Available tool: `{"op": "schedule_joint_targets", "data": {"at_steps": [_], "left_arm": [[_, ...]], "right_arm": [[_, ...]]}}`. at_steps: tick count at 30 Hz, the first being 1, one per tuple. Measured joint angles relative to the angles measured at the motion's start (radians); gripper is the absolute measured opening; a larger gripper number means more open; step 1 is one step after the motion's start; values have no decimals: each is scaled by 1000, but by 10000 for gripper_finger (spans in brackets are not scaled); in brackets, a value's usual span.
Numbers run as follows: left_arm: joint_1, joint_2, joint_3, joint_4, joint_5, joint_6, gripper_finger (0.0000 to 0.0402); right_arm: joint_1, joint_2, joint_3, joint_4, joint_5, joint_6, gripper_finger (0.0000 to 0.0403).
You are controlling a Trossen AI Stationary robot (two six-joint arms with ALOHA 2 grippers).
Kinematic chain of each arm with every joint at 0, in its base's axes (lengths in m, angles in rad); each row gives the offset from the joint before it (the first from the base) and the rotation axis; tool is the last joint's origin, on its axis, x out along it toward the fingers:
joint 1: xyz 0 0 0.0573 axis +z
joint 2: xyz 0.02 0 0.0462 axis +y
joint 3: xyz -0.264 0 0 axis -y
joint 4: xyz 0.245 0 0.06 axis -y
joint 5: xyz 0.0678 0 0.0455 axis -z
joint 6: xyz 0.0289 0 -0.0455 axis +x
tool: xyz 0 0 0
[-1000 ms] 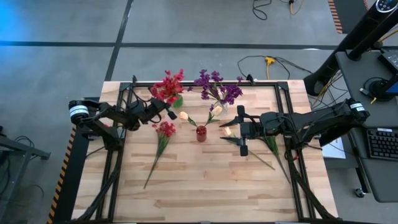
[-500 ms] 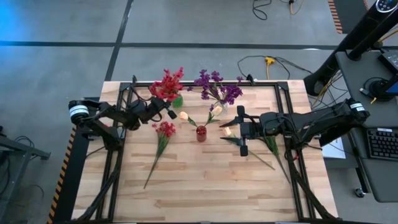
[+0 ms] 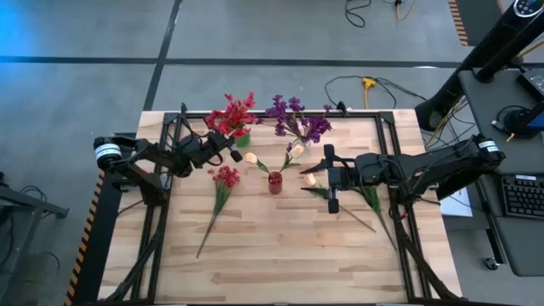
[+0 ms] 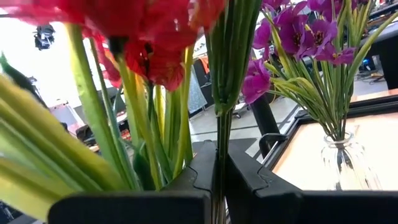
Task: Sort flowers into vase by color
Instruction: Put the red flowers into the green vase
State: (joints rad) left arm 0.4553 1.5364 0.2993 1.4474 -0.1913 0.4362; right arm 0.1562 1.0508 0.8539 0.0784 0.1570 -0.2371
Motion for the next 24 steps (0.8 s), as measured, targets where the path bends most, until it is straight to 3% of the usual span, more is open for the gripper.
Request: {"op": "schedule_joint_targets", "data": {"at_steps": [24], "left_arm": [[1, 0, 0, -15, 0, -50, 0]], "right_arm": [[0, 0, 0, -3, 0, -1, 196]]}}
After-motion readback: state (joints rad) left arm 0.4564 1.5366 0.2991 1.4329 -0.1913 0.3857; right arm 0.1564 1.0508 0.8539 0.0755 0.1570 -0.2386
